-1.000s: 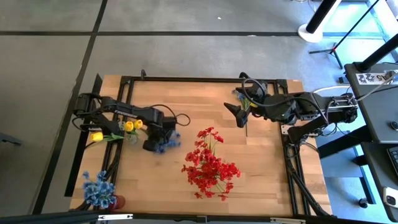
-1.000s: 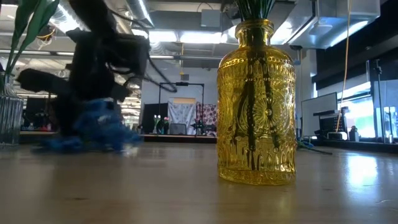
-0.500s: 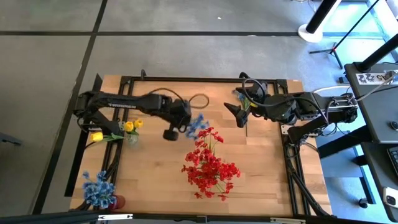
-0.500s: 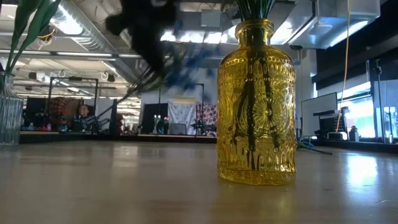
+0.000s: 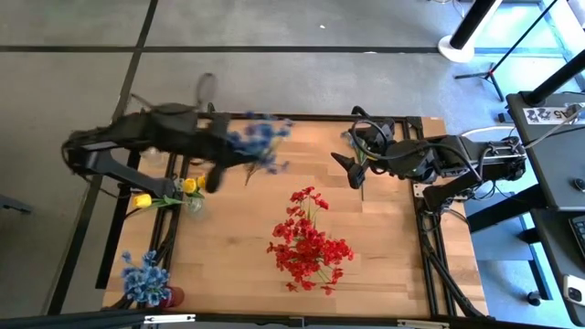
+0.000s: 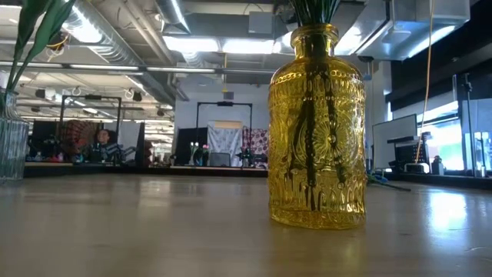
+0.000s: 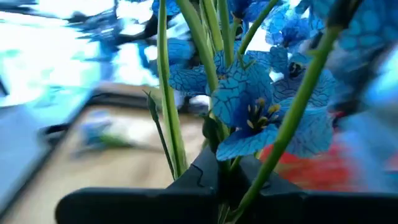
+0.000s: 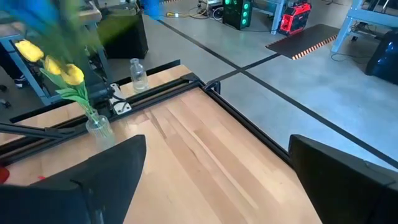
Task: Sort flowers into vase by color
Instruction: Put the bottom blue flowers into the red vase
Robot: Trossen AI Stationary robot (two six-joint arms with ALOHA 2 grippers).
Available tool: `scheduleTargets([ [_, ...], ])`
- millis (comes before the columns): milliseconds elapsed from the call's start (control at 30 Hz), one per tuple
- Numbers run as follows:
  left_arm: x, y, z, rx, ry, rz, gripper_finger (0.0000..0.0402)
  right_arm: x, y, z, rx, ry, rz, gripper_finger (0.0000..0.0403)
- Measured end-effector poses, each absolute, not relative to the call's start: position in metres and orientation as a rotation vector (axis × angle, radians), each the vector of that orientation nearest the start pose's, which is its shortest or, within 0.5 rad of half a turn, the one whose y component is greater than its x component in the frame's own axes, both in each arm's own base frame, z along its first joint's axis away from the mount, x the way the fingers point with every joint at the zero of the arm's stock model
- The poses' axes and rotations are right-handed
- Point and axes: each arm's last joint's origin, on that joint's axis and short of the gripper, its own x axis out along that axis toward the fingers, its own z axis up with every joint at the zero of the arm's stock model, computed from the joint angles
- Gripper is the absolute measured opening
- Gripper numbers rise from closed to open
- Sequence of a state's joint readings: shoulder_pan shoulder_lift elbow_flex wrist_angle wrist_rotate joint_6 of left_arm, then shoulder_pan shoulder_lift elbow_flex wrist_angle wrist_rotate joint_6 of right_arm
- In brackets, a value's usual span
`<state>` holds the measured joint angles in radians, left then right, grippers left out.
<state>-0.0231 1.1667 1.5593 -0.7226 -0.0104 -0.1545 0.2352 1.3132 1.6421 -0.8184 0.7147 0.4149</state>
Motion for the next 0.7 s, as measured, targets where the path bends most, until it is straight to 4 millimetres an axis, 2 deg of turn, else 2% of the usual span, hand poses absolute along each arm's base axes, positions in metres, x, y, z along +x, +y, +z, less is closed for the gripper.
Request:
scheduleTargets([
  [133,0.179,-0.028,0.483,-0.275,0.237,-0.203,0.0007,0.242,0.038,0.453,0.171,0.333,-0.549,0.0392],
  [200,0.172,-0.043,0.486,-0.313,0.227,-0.296,0.0007,0.242,0.038,0.453,0.170,0.333,-0.549,0.0392],
  [367,0.173,-0.083,0.489,-0.358,0.213,-0.477,0.0007,0.242,0.038,0.452,0.155,0.339,-0.547,0.0392],
  [533,0.174,-0.131,0.488,-0.312,0.191,-0.672,0.0007,0.242,0.038,0.453,0.200,0.326,-0.555,0.0392],
  [700,0.165,-0.171,0.476,-0.234,0.237,-0.721,0.0007,0.242,0.039,0.453,0.288,0.298,-0.569,0.0392],
])
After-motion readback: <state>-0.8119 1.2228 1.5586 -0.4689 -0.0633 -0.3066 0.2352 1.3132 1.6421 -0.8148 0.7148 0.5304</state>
